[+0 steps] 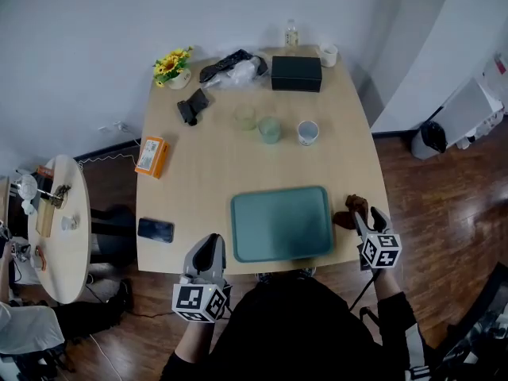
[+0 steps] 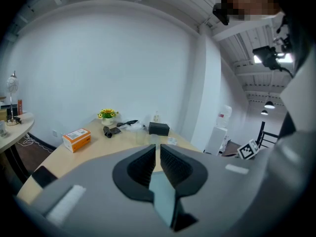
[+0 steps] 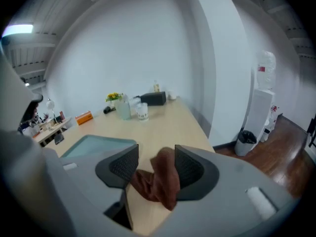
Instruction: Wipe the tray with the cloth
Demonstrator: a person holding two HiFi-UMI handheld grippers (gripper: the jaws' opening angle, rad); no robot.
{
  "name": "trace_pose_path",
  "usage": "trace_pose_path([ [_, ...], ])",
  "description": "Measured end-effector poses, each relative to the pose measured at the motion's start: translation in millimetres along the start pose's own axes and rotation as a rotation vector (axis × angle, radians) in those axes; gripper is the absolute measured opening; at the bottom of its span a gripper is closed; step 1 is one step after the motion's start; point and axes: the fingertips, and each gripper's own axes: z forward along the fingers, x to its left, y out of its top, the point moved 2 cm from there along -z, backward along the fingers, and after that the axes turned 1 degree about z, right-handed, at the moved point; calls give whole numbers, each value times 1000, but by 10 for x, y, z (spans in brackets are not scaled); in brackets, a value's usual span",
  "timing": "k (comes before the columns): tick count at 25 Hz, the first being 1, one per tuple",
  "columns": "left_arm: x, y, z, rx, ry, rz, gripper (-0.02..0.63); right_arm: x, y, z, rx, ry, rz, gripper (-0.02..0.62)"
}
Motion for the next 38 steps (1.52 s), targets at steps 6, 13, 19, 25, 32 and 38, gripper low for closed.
trace_pose_path([
  [6, -68, -8, 63, 1, -29, 8, 11, 422, 997, -879, -288, 28, -59, 233],
  [13, -169, 63, 116, -14, -64, 24, 11, 813, 1551, -1388, -383, 49, -137, 222],
  [19, -169, 44, 81, -13, -65, 25, 11, 905, 1546, -1433, -396, 54, -132, 216],
  [25, -122, 47, 48, -11, -51, 17, 11, 914, 1539, -1409, -387, 58, -132, 199],
  [32, -99, 38, 35, -12, -47, 15, 11, 987, 1551, -1377, -384, 75, -147, 196],
  [38, -85, 39, 44, -13, -45, 14, 11, 973, 1562, -1363, -383, 73, -143, 193],
])
